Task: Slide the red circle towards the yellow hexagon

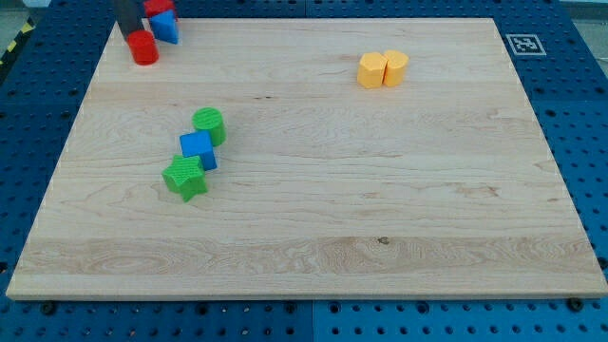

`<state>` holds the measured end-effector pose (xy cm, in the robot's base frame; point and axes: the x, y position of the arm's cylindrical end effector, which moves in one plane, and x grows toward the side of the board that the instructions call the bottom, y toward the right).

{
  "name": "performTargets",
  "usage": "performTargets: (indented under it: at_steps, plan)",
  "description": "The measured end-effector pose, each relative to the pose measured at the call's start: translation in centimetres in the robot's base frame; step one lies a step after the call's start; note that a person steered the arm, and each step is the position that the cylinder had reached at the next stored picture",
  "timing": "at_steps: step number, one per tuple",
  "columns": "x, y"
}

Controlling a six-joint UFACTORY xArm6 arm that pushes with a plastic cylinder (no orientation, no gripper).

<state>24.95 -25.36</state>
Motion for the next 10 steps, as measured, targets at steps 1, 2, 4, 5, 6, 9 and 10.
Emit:
performTargets:
  at_steps: [1, 2, 4, 5, 6, 9, 10]
  plan:
    - [2.6, 0.8]
    - [1.8, -0.8]
    - [-1.8, -4.0]
    - [-3.4, -4.0]
    - [-4.9, -3.8]
    - [-5.3, -4.0]
    - [-4.8, -5.1]
